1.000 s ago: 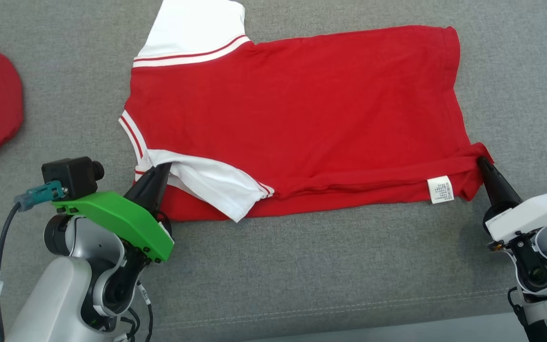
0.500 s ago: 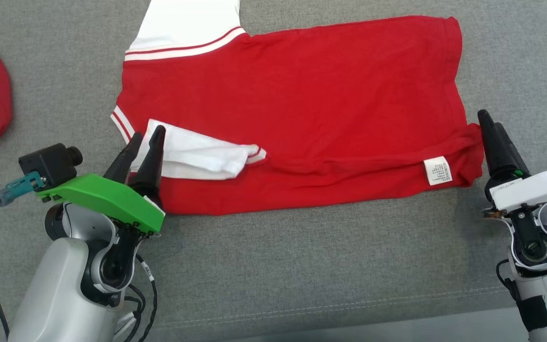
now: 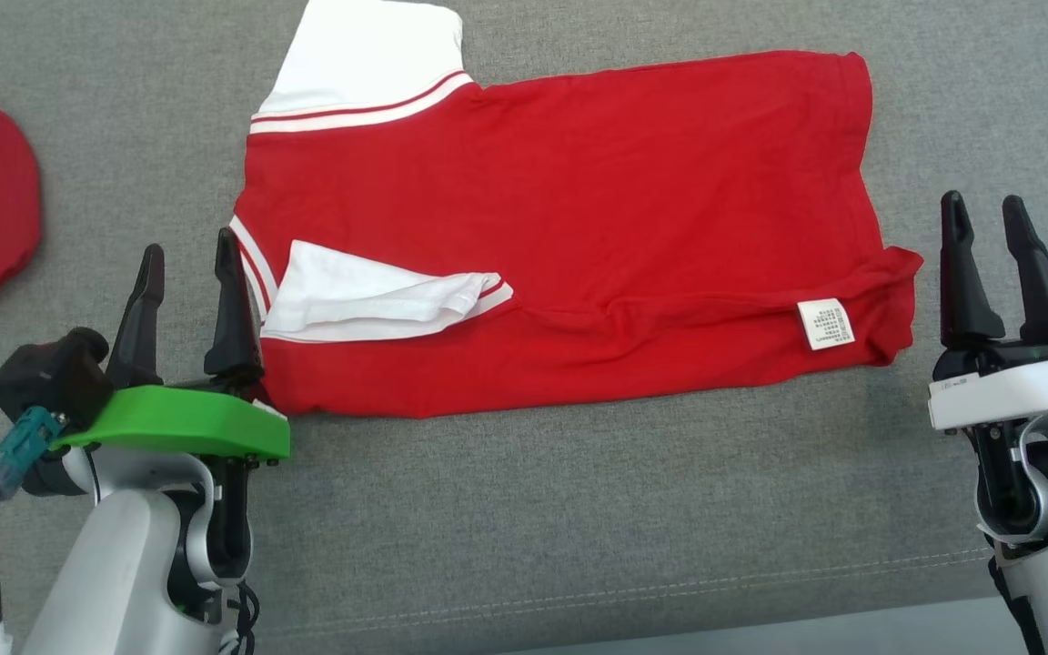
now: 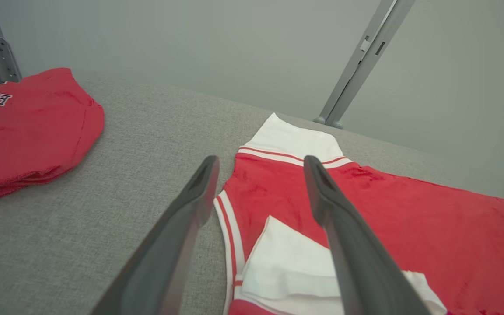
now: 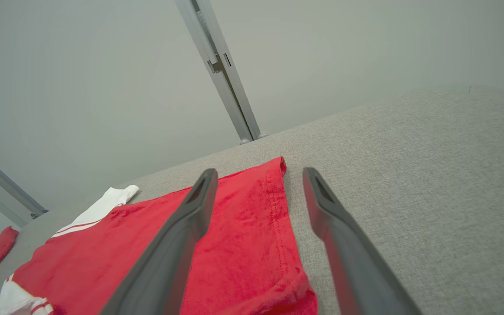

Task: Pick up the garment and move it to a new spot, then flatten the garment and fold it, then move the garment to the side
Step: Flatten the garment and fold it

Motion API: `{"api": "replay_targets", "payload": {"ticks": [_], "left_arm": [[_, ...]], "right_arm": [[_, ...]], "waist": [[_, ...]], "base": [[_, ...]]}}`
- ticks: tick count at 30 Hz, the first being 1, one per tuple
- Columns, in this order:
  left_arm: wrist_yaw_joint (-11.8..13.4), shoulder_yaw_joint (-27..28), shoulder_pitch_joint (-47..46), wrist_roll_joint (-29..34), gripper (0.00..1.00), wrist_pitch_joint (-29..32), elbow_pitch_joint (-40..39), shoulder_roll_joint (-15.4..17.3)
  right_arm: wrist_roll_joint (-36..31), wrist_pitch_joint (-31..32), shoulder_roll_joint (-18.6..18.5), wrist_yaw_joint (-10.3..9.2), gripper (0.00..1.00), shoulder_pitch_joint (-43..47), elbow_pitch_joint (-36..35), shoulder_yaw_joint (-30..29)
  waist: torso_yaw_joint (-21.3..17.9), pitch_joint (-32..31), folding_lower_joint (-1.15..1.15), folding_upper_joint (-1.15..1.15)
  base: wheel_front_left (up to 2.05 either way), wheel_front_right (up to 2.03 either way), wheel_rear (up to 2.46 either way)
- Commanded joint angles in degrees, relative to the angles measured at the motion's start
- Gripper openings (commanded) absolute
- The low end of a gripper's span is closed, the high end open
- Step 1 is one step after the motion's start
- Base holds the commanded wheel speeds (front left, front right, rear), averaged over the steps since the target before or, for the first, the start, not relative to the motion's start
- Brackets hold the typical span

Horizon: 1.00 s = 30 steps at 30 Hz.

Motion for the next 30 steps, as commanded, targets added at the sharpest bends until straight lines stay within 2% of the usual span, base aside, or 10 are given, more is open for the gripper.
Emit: {"api": "replay_targets", "payload": {"ticks": [1, 7, 8, 11, 14, 19, 30], "left_arm": [[0.6, -0.2, 0.8, 0.9, 1.0, -0.9, -0.4, 0.4], [3.8, -1.7, 4.7, 7.6, 1.0, -5.1, -1.9, 1.2], [4.7, -2.2, 6.4, 9.7, 1.0, -5.8, -1.9, 1.3], [5.8, -2.7, 8.7, 11.7, 1.0, -6.5, -2.2, 0.9], [6.2, -3.2, 11.1, 12.8, 1.0, -6.6, -2.0, 0.4], [5.5, -4.2, 13.7, 12.4, 1.0, -6.5, -0.3, 0.3], [5.0, -5.3, 14.0, 12.0, 1.0, -5.6, 1.1, 0.6]], "right_arm": [[-2.0, -0.4, 0.4, 0.01, 1.0, 0.9, -0.6, -0.1], [-13.8, -0.6, 3.7, 0.01, 1.0, 5.0, -5.1, -1.6], [-17.3, -0.6, 4.2, 0.01, 1.0, 6.8, -5.9, -1.9], [-20.1, -0.6, 5.6, 0.01, 1.0, 9.2, -6.2, -2.0], [-21.5, -0.6, 6.7, 0.0, 1.0, 11.5, -5.7, -2.4], [-22.8, -0.6, 7.5, 0.0, 1.0, 14.7, -5.2, -2.1], [-23.1, -0.6, 8.1, 0.0, 1.0, 17.0, -4.3, -1.5]], "waist": [[0.0, -0.8, -0.01, 0.0], [0.2, -3.4, -0.01, 0.0], [0.4, -4.5, -0.01, 0.0], [0.7, -6.2, -0.01, 0.0], [1.2, -7.7, -0.01, 0.0], [1.8, -9.5, -0.01, 0.0], [2.0, -10.7, -0.01, 0.0]], "base": [[0.0, 0.0, 0.0], [0.0, 0.0, 0.0], [0.0, 0.0, 0.0], [0.0, 0.0, 0.0], [0.0, 0.0, 0.0], [0.0, 0.0, 0.0], [0.0, 0.0, 0.0]]}}
